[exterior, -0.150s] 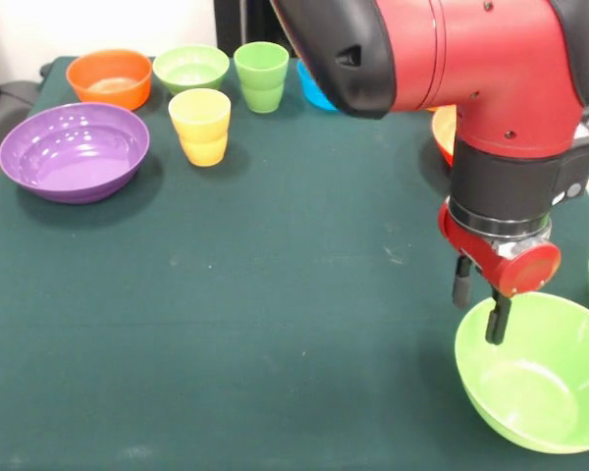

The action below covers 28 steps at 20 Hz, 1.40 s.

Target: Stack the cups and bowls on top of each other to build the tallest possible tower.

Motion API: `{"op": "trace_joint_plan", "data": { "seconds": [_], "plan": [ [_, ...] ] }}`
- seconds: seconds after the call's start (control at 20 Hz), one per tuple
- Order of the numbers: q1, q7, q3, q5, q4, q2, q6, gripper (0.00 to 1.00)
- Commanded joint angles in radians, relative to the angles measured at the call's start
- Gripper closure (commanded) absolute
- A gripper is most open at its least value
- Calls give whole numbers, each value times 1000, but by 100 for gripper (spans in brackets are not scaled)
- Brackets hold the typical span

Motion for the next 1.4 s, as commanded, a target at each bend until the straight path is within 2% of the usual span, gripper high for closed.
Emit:
{"op": "trace_joint_plan", "data": {
  "seconds": [0.05,1.15,1.2,1.4],
  "plan": [
    [7,-326,-11,-32,-26,18,90,0],
    [6,-344,-1,-25,-31,33,102,0],
    [8,-341,-5,-29,-30,32,98,100],
    [22,-299,-25,-52,-22,28,50,100]
  ]
}}
